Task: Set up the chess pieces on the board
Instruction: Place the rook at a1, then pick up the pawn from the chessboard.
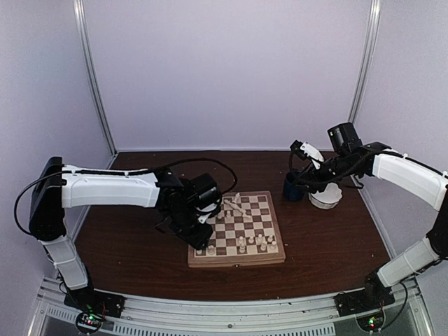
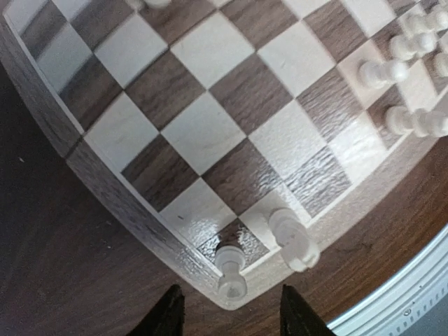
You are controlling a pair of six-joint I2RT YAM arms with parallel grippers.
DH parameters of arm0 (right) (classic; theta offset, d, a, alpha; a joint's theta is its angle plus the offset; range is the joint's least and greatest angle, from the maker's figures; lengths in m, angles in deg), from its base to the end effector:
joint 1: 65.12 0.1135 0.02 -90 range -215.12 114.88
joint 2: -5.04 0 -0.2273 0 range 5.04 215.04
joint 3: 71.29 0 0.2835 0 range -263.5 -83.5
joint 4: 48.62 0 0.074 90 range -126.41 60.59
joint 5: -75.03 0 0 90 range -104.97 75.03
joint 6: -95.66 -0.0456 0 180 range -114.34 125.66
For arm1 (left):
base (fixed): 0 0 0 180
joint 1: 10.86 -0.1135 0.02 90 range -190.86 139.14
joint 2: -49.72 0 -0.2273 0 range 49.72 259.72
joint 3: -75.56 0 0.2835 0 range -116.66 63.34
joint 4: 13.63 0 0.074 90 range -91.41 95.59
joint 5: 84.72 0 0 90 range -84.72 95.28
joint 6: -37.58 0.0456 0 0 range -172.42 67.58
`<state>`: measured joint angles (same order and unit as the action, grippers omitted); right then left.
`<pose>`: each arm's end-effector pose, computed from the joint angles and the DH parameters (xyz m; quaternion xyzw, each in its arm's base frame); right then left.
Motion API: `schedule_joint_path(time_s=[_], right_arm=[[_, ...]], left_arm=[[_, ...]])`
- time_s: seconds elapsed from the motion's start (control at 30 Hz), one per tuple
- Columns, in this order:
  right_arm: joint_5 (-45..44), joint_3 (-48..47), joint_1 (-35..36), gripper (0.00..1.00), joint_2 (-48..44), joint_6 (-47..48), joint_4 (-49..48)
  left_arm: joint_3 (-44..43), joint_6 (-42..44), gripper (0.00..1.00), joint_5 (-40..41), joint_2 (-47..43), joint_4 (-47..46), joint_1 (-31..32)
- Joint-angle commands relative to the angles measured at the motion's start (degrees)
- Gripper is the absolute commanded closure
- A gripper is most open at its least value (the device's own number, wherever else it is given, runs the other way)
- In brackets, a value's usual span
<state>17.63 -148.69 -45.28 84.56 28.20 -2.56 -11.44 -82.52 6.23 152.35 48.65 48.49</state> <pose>0.3086 0.1375 0.2427 -0.4175 0.7998 0.2540 0.3486 0.1881 -0.3160 0.1420 0.2502 0.9624 -0.0682 0.0806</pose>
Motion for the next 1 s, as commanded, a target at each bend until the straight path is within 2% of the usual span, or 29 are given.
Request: schedule_joint_path(time_s=[0.0, 0.1, 0.27, 0.43, 0.73, 0.97], right_arm=[[0.9, 0.1, -0.2, 0.54, 0.1, 0.3, 0.4], [0.8, 0.1, -0.2, 0.54, 0.2, 0.4, 0.4], [0.4, 0.1, -0.2, 0.54, -0.2, 0.4, 0.5], [-0.4, 0.4, -0.2, 0.54, -0.9, 0.7, 0.4], [-0.3, 0.4, -0.2, 0.54, -0.3, 1.0, 0.4], [-0.3, 0.5, -0.2, 0.54, -0.3, 1.3, 0.5]], left_arm=[[-8.1, 3.4, 0.51, 3.4, -5.9, 4.9, 0.2], [-13.0, 5.1, 0.51, 4.9, -3.7, 5.9, -1.4], [-23.2, 4.3, 0.59, 4.5, 5.5, 8.1, -5.5], [-31.4, 3.2, 0.59, 4.4, 13.7, 8.7, -7.9], [-39.0, 1.1, 0.65, 0.9, 23.9, 8.7, -11.5], [-40.4, 0.4, 0.7, 0.4, 26.4, 8.9, -12.5]])
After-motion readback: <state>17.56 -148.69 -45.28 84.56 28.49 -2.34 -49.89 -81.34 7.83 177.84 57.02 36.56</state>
